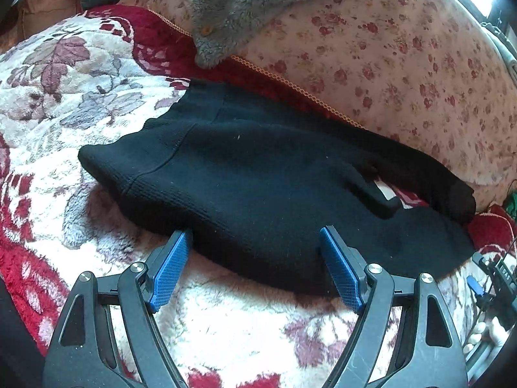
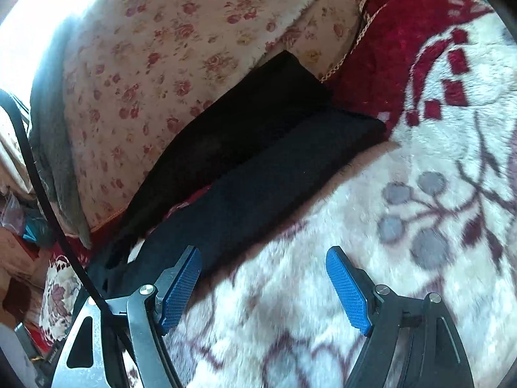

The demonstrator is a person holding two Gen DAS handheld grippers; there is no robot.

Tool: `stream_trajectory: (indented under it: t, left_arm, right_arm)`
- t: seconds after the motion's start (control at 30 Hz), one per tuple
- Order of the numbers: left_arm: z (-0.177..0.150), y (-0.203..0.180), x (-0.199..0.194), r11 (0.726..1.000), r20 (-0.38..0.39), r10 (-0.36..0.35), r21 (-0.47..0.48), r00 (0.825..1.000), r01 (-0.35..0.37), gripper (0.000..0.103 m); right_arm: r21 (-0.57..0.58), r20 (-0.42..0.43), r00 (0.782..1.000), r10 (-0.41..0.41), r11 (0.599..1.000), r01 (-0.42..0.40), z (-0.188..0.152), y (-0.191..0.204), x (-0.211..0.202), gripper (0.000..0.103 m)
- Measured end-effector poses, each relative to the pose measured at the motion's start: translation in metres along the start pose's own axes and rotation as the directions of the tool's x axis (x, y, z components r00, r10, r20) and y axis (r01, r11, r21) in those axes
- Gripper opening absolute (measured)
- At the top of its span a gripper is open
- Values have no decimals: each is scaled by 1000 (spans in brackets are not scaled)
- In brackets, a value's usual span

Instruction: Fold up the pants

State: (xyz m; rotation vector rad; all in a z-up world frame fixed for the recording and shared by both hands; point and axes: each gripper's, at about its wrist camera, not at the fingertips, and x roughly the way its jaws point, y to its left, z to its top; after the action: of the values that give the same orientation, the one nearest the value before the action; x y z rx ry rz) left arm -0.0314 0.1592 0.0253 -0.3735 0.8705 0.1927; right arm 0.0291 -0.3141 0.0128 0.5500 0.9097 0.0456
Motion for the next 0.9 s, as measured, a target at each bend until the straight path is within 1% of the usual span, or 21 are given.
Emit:
stream_trajectory:
  t: [0.33,0.37,0.43,0.47,0.57,0.6,0.63,0.67,0.7,0.73,0.77,0.8,0.9]
  left_arm:
    - [11,-7,14,999,-13,34,-26,999,-34,81]
    - [12,-7,15,999,-16,35,-28,999,-36,81]
    - [15,-7,18,999,-27,35,-29,999,-35,81]
    - [16,-8,19,999,-32,34,-30,999,-35,81]
    - [19,-9,21,999,-42,33,-20,999,-34,81]
    - [20,-9,22,999,-40,37,-14,999,-37,77]
    - [20,-9,21,999,-34,52,-8,998,-52,61]
    - [20,-8,20,996,-25,86,-4,996,-86,50]
    - [20,-5,19,993,-16,116,-9,993,-116,31]
    - [21,0,19,993,-15,112,-26,994,-113,24]
    - [22,4,19,995,-18,96,-39,995,-96,22]
    - [23,7,18,996,-22,81,-44,996,-82,19]
    - [25,9,14,997,-19,66,-30,998,-67,13]
  right_arm:
    - [90,33,998,60,994,-62,32,-15,26,78]
    - [94,34,997,65,993,-68,35,-17,28,77]
    - [111,34,997,67,991,-70,40,-20,35,67]
    - [124,37,997,68,990,-72,42,-22,38,60]
    - [156,51,995,81,984,-88,46,-29,45,52]
    - [156,53,995,83,984,-90,48,-29,47,49]
    - [155,54,995,87,983,-94,49,-30,48,47]
    - [155,56,994,92,983,-99,50,-31,49,40]
    - [162,58,993,101,981,-109,51,-32,50,31]
    - [175,63,992,109,977,-119,51,-35,49,26]
    - [186,71,990,121,974,-132,52,-38,48,16]
    - [198,86,986,143,967,-158,52,-41,45,11]
    - [206,125,979,162,961,-185,52,-43,34,7]
